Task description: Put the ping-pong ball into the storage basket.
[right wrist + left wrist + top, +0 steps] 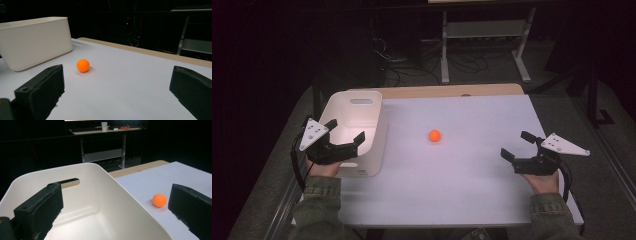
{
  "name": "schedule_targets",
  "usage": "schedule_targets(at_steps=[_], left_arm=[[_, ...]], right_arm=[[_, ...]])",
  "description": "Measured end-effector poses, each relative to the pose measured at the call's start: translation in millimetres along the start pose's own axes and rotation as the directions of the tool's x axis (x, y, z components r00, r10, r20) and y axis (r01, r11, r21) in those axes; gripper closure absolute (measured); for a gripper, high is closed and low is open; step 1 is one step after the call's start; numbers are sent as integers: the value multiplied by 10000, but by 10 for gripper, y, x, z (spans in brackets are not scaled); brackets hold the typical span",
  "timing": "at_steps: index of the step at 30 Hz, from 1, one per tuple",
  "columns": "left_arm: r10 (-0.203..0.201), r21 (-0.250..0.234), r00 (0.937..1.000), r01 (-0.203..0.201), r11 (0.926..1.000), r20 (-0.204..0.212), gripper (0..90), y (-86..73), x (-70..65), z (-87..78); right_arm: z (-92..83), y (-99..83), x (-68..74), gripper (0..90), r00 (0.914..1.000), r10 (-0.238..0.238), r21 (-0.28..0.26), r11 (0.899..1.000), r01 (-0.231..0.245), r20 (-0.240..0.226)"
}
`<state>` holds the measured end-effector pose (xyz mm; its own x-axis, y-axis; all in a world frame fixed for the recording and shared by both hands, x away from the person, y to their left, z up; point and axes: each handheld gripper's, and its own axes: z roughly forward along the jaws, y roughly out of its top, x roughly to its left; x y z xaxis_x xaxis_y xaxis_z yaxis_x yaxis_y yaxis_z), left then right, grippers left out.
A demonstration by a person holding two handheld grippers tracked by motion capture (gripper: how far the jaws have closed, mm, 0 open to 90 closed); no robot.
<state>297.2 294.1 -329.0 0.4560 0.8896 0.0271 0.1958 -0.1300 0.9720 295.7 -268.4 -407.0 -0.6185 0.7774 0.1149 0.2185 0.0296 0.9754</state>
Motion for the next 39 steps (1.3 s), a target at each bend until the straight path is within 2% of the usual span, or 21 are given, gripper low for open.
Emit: schedule_targets(at_steps=[10,24,31,39], left_arm=[[-146,-311,9998,151,9994,154,0,11,1,-34],[65,163,9994,-71,9998,327,0,58,-37,-11],[39,569,9977,-78,9984,671,0,152,-29,0],[241,594,9966,-289,9978,788,0,307,-23,-15]], right_arm=[[9,-9,12,0,10000,-22,211,9998,23,-33],[-43,-3,-19,0,9999,87,102,9999,-88,88],[-52,5,-8,0,9999,-30,-2,10000,30,150],[-49,17,-6,0,9999,-59,-31,10000,59,87]])
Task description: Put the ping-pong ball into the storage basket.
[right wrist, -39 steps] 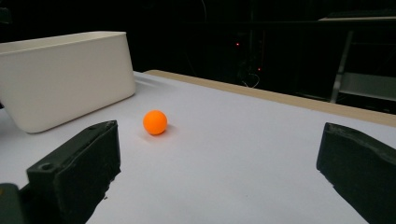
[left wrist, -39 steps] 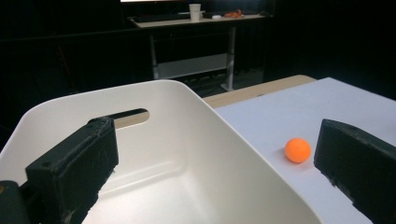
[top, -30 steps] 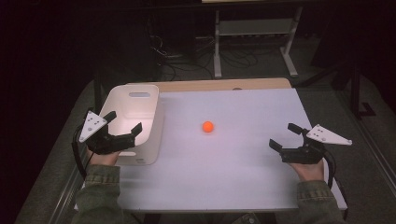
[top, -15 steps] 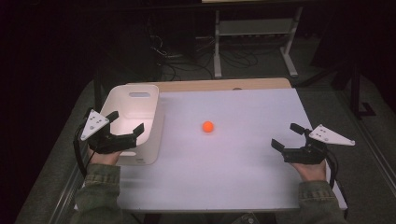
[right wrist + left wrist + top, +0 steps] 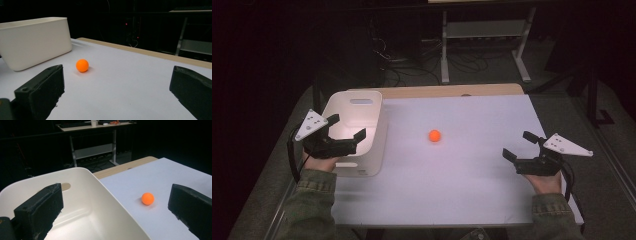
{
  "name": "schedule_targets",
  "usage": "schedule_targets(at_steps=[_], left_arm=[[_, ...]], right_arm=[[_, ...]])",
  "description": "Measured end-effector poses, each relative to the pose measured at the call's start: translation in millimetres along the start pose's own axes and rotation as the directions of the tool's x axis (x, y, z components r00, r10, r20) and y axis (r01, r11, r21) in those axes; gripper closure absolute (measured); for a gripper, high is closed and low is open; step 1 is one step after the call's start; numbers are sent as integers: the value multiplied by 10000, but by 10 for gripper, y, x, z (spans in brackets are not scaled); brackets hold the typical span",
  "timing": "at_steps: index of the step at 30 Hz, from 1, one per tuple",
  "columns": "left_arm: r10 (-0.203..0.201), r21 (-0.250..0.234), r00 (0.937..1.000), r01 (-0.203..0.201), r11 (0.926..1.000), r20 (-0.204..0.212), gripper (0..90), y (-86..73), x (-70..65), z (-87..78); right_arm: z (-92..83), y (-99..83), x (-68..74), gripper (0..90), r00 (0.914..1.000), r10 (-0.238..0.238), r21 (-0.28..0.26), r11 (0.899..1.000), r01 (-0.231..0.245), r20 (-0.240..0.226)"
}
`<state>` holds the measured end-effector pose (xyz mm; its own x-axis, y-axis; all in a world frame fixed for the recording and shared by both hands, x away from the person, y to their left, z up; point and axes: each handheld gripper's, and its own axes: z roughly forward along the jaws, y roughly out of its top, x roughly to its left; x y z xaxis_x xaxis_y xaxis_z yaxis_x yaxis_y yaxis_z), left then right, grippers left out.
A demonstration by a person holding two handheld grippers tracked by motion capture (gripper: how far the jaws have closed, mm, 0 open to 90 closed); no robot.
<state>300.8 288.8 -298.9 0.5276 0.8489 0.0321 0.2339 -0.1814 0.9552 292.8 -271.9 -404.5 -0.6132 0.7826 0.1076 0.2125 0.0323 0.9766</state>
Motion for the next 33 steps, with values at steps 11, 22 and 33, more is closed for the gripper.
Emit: schedule_targets(at_steps=[11,22,33], left_arm=[[182,430,9993,-197,9989,336,0,109,10,41],[569,1429,9913,-737,9870,1183,0,236,2,139],[763,2178,9778,-1191,9687,1952,0,368,-29,240]], right_arm=[[0,5,5,0,10000,45,33,10000,-44,-36],[7,3,5,0,10000,34,60,10000,-34,-64],[1,7,16,0,9999,25,42,10000,-24,-117]])
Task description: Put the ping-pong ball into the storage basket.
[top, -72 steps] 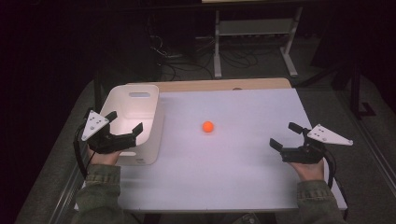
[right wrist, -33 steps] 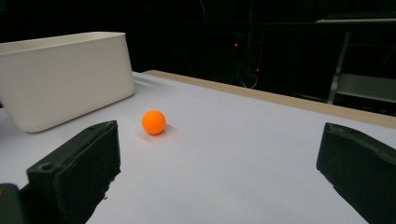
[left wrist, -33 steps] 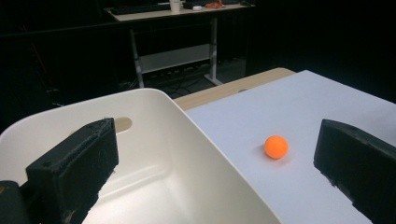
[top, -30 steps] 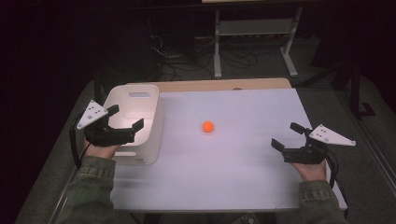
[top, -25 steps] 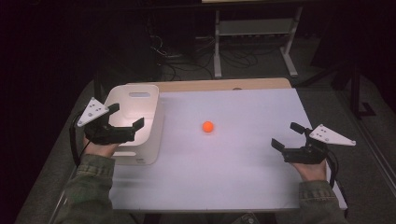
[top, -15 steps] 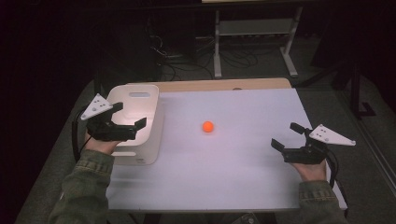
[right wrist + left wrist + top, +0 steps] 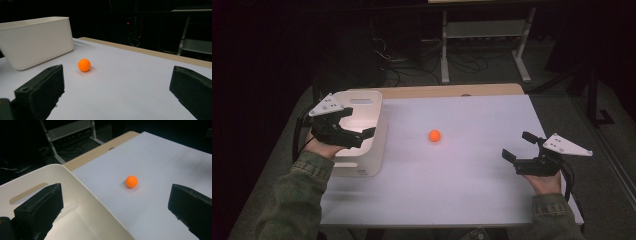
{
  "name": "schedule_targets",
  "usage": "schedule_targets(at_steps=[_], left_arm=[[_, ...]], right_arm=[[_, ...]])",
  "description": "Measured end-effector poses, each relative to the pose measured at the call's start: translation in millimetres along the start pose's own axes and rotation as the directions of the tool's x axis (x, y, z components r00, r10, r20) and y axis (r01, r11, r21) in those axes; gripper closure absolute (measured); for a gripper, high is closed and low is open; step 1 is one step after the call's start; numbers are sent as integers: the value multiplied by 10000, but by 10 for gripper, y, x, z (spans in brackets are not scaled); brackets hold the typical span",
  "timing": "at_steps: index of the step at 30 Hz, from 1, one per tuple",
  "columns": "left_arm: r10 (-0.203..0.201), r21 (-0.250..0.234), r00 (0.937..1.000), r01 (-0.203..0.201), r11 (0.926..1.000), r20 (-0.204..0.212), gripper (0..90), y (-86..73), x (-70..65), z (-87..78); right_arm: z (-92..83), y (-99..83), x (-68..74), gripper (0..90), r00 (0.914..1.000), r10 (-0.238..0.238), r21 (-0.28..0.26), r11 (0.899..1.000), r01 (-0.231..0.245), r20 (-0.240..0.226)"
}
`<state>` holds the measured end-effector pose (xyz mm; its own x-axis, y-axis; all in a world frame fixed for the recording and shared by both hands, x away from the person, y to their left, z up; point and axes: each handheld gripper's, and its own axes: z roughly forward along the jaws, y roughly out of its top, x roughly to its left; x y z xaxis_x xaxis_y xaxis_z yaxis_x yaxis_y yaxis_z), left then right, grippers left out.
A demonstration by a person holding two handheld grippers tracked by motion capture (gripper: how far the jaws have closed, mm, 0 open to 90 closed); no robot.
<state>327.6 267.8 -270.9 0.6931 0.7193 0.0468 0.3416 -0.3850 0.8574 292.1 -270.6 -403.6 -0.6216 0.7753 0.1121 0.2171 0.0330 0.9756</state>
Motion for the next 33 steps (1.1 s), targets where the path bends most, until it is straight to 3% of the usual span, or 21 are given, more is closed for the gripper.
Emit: schedule_targets(at_steps=[7,15,19,25,33], left_arm=[[122,666,9985,-158,9977,537,0,69,46,50],[-5,929,9958,-80,9956,911,0,132,116,71],[4,1227,9901,-178,9923,1406,0,186,150,84],[128,1421,9871,-357,9892,1593,0,255,144,115],[82,1774,9782,-459,9831,2074,0,371,178,186]], right_arm=[[6,-1,7,0,10000,-5,71,10000,6,-39],[7,-1,6,0,10000,-5,84,10000,5,-55],[8,-1,3,0,10000,-54,81,10000,55,-61],[5,-2,7,0,10000,-24,88,10000,24,-54],[-6,1,16,0,10000,-24,91,10000,24,-61]])
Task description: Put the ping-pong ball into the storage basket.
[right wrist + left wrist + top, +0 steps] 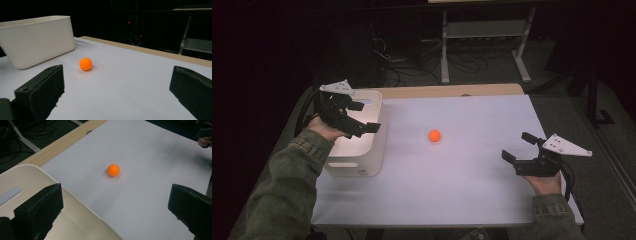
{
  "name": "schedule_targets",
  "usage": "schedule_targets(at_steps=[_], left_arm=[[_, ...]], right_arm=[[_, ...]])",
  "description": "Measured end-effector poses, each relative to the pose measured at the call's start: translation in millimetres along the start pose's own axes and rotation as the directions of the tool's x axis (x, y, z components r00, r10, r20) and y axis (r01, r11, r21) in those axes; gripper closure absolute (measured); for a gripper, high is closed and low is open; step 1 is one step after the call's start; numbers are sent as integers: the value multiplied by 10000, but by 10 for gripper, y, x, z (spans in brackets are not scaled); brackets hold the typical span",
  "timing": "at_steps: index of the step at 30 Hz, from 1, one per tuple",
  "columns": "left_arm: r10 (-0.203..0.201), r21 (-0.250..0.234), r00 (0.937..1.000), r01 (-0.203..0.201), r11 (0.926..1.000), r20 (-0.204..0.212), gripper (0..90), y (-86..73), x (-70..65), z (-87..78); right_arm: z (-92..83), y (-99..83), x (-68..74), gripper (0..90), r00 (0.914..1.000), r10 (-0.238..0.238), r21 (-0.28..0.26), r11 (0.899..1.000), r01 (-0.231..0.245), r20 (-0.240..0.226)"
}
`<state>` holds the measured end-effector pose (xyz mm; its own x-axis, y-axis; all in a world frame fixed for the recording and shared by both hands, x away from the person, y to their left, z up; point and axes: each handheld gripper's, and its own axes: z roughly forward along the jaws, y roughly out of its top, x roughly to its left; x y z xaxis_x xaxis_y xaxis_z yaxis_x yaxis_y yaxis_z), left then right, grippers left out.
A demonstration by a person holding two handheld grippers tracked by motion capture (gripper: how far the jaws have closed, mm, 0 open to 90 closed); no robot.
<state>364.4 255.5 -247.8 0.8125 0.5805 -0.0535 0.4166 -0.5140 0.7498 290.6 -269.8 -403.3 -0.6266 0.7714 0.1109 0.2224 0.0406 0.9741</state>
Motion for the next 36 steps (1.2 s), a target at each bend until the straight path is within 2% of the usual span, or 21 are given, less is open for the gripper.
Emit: schedule_targets(at_steps=[3,4,5,18,20,27,36], left_arm=[[134,365,9996,-144,9992,267,0,46,5,37],[134,365,9996,-144,9992,267,0,46,5,37],[180,571,9994,-197,9982,297,0,69,10,64],[336,1152,9971,-413,9925,686,0,220,59,181],[376,1370,9972,-461,9895,642,0,258,65,221],[514,1766,9945,-669,9820,908,0,331,42,333],[816,2060,9932,-973,9737,831,0,421,33,403]], right_arm=[[-4,-1,0,0,10000,11,-1,10000,-11,6],[-4,-1,0,0,10000,11,-1,10000,-11,6],[-3,0,0,0,10000,5,-8,10000,-5,-12],[0,-3,5,0,10000,-7,41,10000,7,-68],[4,-4,5,0,10000,17,44,10000,-16,-53],[2,-9,1,0,9999,119,45,9999,-118,-95],[4,-14,-1,0,9998,148,59,9999,-148,-141]])
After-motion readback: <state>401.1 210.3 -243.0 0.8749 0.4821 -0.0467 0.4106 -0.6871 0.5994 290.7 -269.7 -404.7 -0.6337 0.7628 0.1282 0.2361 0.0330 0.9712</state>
